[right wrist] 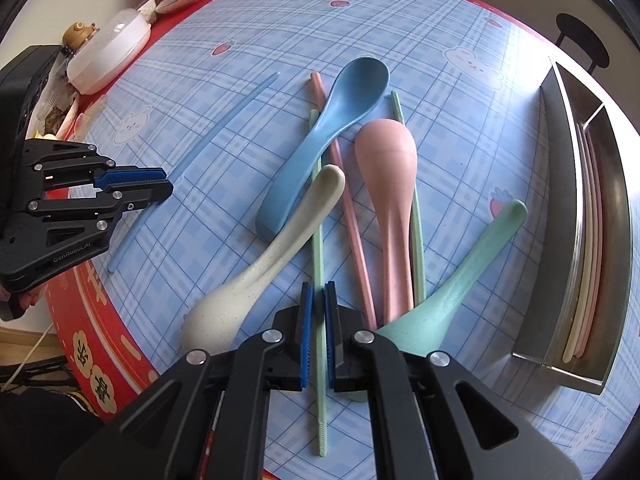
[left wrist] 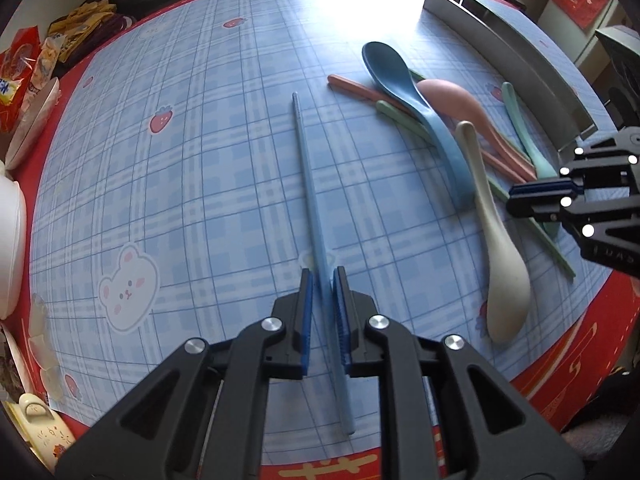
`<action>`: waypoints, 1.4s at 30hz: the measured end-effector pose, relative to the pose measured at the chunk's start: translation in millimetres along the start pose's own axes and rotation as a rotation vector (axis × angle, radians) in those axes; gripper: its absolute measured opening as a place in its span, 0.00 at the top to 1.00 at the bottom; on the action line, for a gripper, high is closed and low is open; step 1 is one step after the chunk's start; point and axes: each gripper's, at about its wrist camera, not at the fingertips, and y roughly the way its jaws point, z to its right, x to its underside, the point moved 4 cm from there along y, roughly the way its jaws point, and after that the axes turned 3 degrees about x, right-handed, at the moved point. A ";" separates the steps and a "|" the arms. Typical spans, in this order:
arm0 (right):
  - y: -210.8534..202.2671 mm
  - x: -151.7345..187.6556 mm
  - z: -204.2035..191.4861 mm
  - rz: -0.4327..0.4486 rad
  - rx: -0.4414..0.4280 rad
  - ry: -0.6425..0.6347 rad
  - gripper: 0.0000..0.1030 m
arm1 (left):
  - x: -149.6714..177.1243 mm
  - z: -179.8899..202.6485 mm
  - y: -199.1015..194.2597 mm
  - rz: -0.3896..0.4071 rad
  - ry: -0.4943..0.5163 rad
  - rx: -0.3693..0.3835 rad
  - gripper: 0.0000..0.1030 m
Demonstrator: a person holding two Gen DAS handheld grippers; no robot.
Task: Organize utensils
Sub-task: 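Grasp the mint green chopstick with the right tool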
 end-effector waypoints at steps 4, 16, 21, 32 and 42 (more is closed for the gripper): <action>1.1 -2.4 -3.6 -0.022 0.015 -0.040 0.95 | 12.7 -10.6 -5.6 -0.005 0.022 0.040 0.85; 5.9 -6.4 -20.1 -0.037 0.107 -0.110 0.95 | 24.5 -38.3 -7.9 0.058 -0.034 0.135 0.87; 10.3 -8.6 -27.9 -0.037 0.146 -0.121 0.95 | 39.6 -33.7 -14.0 0.108 -0.036 0.113 0.88; 7.2 -3.2 -22.3 -0.043 0.123 -0.058 0.94 | 36.1 -28.1 -17.9 0.083 0.021 0.093 0.90; -2.6 20.9 -13.0 -0.047 0.076 0.057 0.94 | 36.5 -28.8 -35.3 0.095 -0.047 0.166 0.90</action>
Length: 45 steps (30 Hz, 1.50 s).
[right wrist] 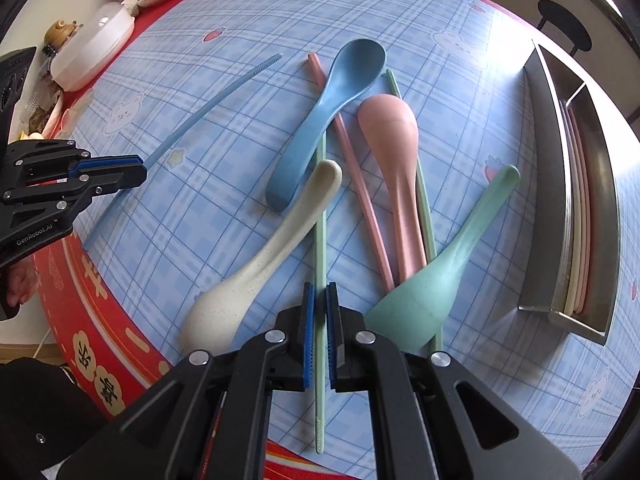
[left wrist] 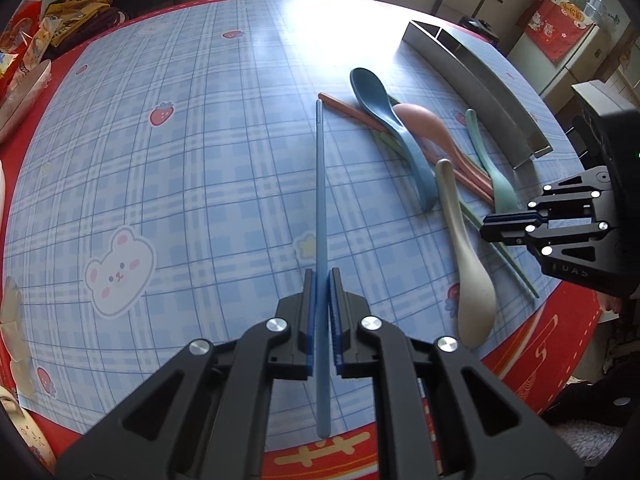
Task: Organize utensils
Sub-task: 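Grasp the mint green chopstick with the right tool, then carry the blue and green chopsticks over the steel tray with both tools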
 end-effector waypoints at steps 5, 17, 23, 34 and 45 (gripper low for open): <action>-7.3 6.8 12.9 0.005 0.013 0.018 0.94 | 5.8 1.5 -4.5 0.009 -0.028 0.006 0.90; -23.6 4.4 8.0 0.038 -0.028 0.002 0.94 | 15.0 -1.2 -16.2 0.032 -0.085 -0.009 0.90; -38.4 20.3 19.0 0.074 -0.054 0.050 0.94 | 22.0 2.8 -18.7 0.030 -0.094 -0.005 0.90; -66.7 19.4 28.2 0.169 -0.094 0.083 0.95 | 3.4 12.3 -40.4 0.072 -0.105 -0.002 0.90; -64.3 21.7 34.8 0.172 -0.113 0.103 0.95 | -6.0 24.9 -41.0 0.065 -0.071 -0.011 0.90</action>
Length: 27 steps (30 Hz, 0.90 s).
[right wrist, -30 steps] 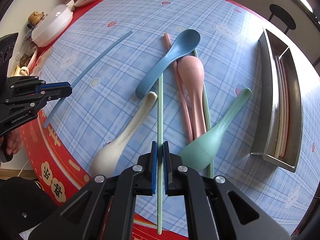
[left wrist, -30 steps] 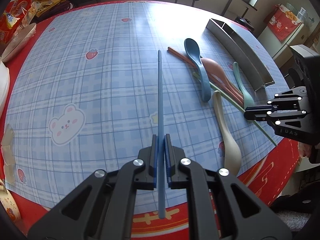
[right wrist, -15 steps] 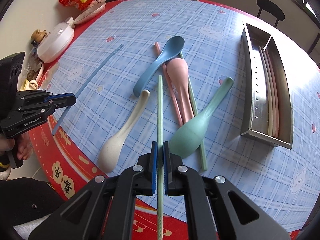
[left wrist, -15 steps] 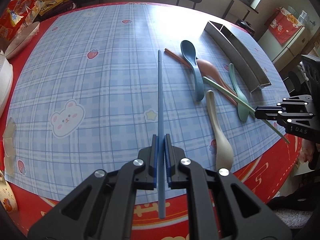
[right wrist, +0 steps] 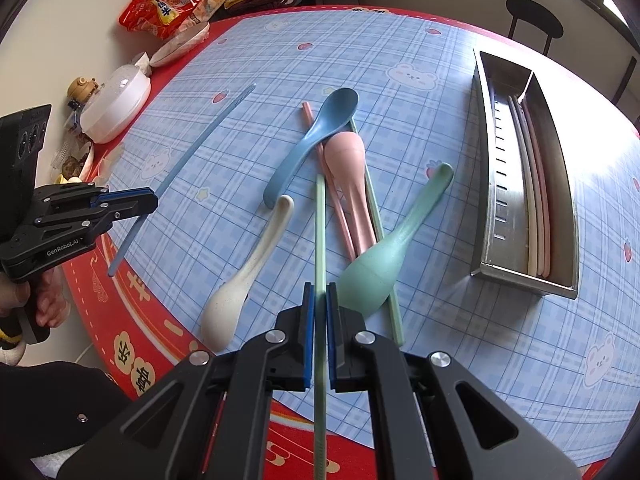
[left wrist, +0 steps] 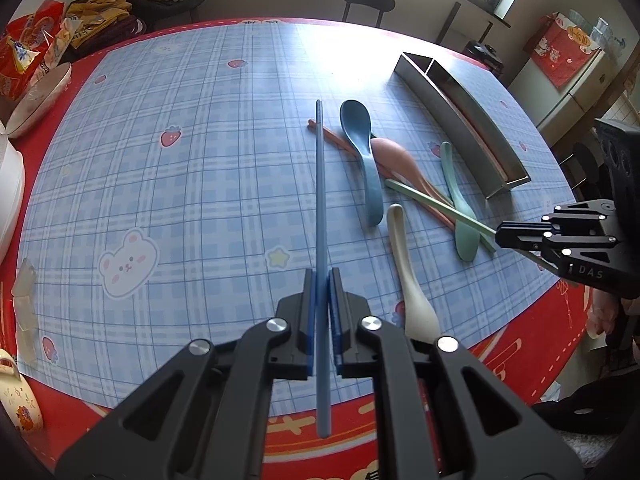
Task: Organize utensils
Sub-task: 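Carry the blue and green chopsticks over the steel tray with both tools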
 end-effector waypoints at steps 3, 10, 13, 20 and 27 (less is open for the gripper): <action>-5.9 -3.9 -1.2 0.017 -0.004 -0.002 0.95 | -1.7 -1.7 -1.6 0.004 -0.005 -0.001 0.90; -21.3 -14.8 5.4 0.061 0.007 0.006 0.95 | -8.0 -2.9 -6.0 0.014 -0.004 -0.001 0.90; -28.8 -18.5 14.3 0.081 0.020 0.019 0.95 | -13.0 -1.9 -8.8 0.020 0.006 -0.005 0.90; -48.8 -28.5 47.5 0.128 0.073 0.058 0.95 | -34.1 7.0 -15.9 0.037 0.093 -0.038 0.90; -61.5 -40.3 76.3 0.150 0.129 0.055 0.95 | -59.7 22.1 -17.5 0.052 0.159 -0.041 0.90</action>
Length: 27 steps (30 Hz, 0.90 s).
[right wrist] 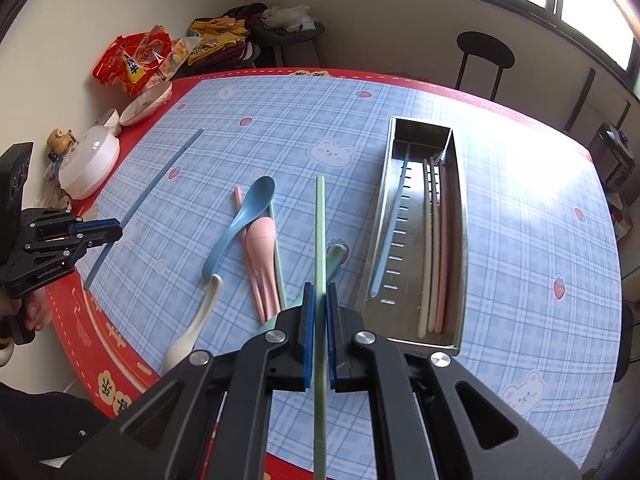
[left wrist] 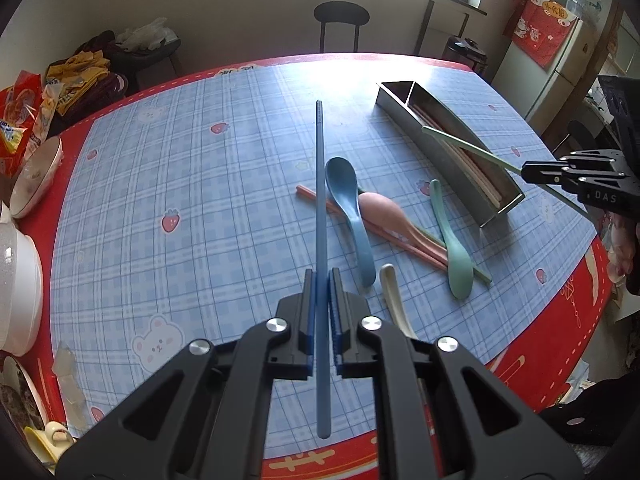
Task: Organize utensils
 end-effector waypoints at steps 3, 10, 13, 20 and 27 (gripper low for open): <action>0.0 -4.8 9.1 0.010 0.013 0.003 0.95 | -13.5 7.9 3.2 0.005 0.017 0.008 0.90; 6.7 -12.3 34.8 0.014 0.043 0.049 0.95 | -53.7 37.7 20.9 0.006 0.068 0.050 0.90; 12.7 -13.8 50.9 0.007 0.057 0.098 0.95 | -75.4 53.6 34.5 -0.002 0.085 0.076 0.90; 37.1 -24.9 84.7 -0.002 0.086 0.216 0.94 | -115.8 82.8 68.7 -0.029 0.119 0.105 0.90; 67.2 -39.8 99.1 -0.029 0.092 0.261 0.94 | -138.9 93.1 97.5 -0.062 0.090 0.122 0.90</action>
